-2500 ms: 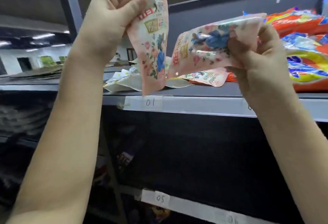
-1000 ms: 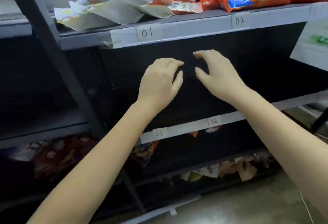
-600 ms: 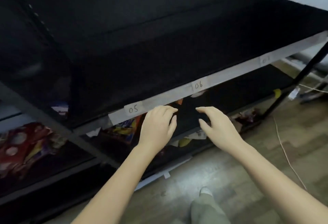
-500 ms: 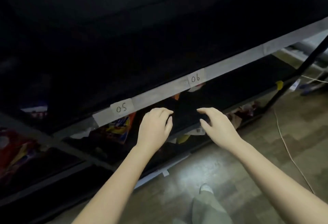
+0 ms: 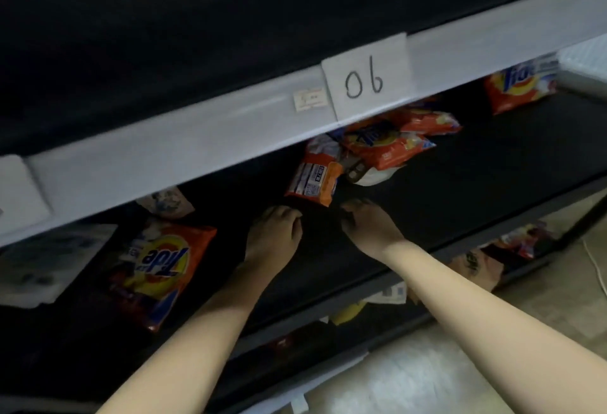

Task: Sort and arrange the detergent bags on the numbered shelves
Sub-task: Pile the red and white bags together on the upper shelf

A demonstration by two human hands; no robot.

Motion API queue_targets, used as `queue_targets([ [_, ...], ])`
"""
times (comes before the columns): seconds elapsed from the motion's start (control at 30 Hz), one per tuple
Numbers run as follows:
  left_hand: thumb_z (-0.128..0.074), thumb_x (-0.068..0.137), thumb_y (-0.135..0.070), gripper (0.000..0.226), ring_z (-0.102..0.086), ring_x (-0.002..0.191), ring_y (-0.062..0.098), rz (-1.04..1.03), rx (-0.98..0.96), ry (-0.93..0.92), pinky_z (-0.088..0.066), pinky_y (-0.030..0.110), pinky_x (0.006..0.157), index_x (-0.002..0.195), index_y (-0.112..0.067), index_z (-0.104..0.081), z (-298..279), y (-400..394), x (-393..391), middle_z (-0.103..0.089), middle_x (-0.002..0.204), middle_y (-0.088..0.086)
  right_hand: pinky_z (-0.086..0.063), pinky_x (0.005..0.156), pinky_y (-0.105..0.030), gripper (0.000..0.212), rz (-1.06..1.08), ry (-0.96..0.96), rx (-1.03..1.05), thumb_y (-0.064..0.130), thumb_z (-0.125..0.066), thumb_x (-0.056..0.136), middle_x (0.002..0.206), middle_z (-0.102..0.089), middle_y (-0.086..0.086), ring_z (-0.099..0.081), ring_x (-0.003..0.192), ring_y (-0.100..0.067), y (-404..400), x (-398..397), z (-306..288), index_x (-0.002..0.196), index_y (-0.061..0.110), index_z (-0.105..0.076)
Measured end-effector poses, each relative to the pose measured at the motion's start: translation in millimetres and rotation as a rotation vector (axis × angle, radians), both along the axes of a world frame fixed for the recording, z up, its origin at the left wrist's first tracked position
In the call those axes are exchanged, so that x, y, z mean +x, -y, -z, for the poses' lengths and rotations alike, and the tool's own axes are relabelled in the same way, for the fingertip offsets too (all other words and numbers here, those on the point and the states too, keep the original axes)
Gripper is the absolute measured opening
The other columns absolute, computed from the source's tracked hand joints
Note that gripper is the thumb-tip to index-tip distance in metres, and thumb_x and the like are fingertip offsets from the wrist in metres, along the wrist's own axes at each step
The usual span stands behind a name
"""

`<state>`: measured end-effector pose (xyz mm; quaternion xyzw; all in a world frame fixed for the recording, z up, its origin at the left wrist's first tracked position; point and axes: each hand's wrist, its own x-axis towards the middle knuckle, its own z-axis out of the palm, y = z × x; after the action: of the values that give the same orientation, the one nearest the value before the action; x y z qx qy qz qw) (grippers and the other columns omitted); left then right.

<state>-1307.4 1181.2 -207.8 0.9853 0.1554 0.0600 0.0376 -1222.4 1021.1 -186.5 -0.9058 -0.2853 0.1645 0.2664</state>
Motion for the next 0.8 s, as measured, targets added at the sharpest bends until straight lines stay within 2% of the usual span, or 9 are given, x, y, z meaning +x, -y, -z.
queue_targets([
  [0.17,-0.042,0.098,-0.029,0.032,-0.050,0.116,0.015,-0.085,-0.034,0.084,-0.046,0.031,0.092,0.128,-0.023,-0.052,34,-19,43,-0.052,0.130,-0.001,-0.043,0.083,-0.030,0.027,0.036,0.012,0.149,0.021,-0.049,0.093,0.117,-0.058,-0.012,-0.054,0.108,-0.027,-38,42,47,0.116,0.008,-0.056],
  [0.27,-0.044,0.097,-0.026,0.031,-0.053,0.111,0.017,-0.182,-0.164,0.185,-0.046,0.029,0.085,0.126,-0.020,-0.054,45,-30,65,-0.054,0.127,0.003,-0.048,0.085,-0.036,0.034,0.116,-0.105,0.234,0.028,-0.051,0.092,0.116,-0.060,-0.012,-0.058,0.104,-0.027,-56,66,67,0.121,0.010,-0.054],
  [0.37,-0.046,0.097,-0.027,0.034,-0.052,0.115,0.021,-0.291,-0.262,0.278,-0.045,0.031,0.087,0.129,-0.017,-0.052,51,-43,90,-0.051,0.131,0.007,-0.047,0.090,-0.038,0.033,0.230,-0.233,0.349,0.027,-0.050,0.094,0.118,-0.061,-0.013,-0.059,0.105,-0.029,-72,76,71,0.121,0.008,-0.054],
  [0.47,-0.044,0.097,-0.041,0.050,-0.050,0.121,0.025,-0.458,-0.574,0.244,-0.043,0.033,0.089,0.140,-0.016,-0.042,49,-54,121,-0.048,0.138,0.011,-0.042,0.101,-0.038,0.042,0.382,-0.463,0.542,0.029,-0.056,0.093,0.130,-0.055,-0.012,-0.053,0.118,-0.029,-88,84,71,0.129,0.008,-0.049],
  [0.57,-0.053,0.088,-0.056,0.071,-0.056,0.114,0.027,-0.553,-1.027,0.237,-0.047,0.036,0.091,0.140,-0.011,-0.039,47,-52,145,-0.054,0.131,0.013,-0.043,0.102,-0.040,0.050,0.482,-0.521,0.570,0.028,-0.065,0.087,0.131,-0.054,-0.012,-0.053,0.118,-0.028,-99,92,72,0.130,0.009,-0.047],
  [0.63,-0.060,0.080,-0.060,0.076,-0.057,0.110,0.026,-0.548,-1.109,0.186,-0.049,0.037,0.090,0.135,-0.010,-0.045,45,-49,146,-0.057,0.125,0.013,-0.044,0.100,-0.038,0.054,0.507,-0.552,0.558,0.025,-0.068,0.084,0.129,-0.055,-0.011,-0.054,0.117,-0.028,-98,94,69,0.131,0.008,-0.046],
  [0.73,-0.067,0.073,-0.061,0.074,-0.060,0.104,0.023,-0.543,-1.195,0.142,-0.051,0.035,0.083,0.128,-0.012,-0.053,42,-50,126,-0.061,0.117,0.011,-0.046,0.099,-0.041,0.065,0.470,-0.708,0.682,0.022,-0.075,0.077,0.127,-0.057,-0.014,-0.057,0.113,-0.029,-87,86,65,0.133,0.006,-0.046],
  [0.8,-0.068,0.072,-0.058,0.070,-0.061,0.102,0.023,-0.549,-1.294,0.174,-0.050,0.039,0.088,0.124,-0.013,-0.055,43,-44,103,-0.064,0.113,0.010,-0.046,0.099,-0.046,0.060,0.442,-0.819,0.776,0.018,-0.076,0.076,0.123,-0.060,-0.018,-0.059,0.110,-0.031,-74,73,61,0.129,0.003,-0.051],
])
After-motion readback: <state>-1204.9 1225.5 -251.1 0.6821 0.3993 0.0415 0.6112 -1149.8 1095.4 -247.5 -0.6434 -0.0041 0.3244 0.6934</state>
